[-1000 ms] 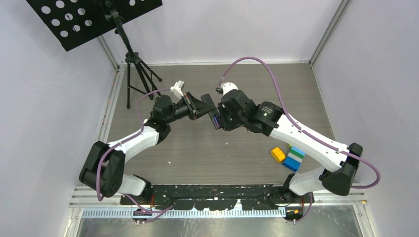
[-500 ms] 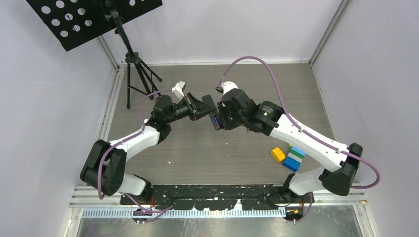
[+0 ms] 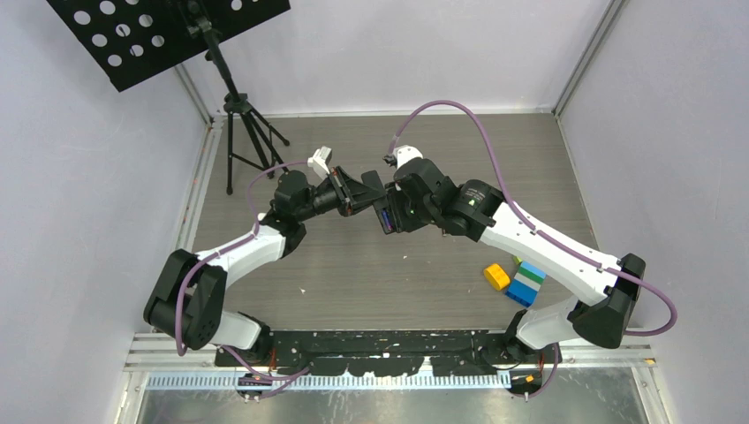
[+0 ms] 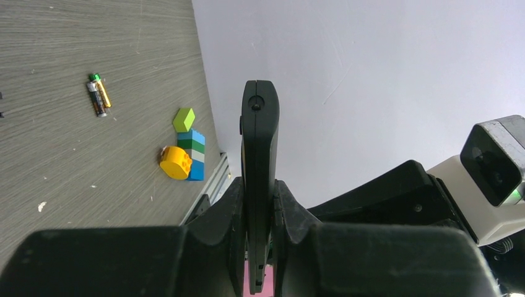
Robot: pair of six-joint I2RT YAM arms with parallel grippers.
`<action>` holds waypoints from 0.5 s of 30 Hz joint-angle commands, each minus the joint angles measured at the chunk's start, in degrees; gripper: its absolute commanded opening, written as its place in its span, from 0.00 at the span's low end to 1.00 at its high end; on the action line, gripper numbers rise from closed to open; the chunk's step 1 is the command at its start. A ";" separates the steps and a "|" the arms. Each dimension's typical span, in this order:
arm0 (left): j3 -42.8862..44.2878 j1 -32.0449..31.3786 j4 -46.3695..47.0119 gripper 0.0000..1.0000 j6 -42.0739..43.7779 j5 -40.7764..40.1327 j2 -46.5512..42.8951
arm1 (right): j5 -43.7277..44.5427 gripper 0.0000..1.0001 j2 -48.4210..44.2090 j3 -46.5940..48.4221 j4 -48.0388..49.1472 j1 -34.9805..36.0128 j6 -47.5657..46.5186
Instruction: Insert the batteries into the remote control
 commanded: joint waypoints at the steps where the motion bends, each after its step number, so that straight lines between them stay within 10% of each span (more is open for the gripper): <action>1: 0.88 -0.28 6.39 0.00 -2.06 1.24 -0.26 | -0.57 0.33 1.11 1.98 -1.12 0.40 0.87; 15: 0.88 -0.27 6.30 0.00 -1.99 0.73 0.14 | -0.50 0.42 -0.55 3.13 -0.33 0.42 3.96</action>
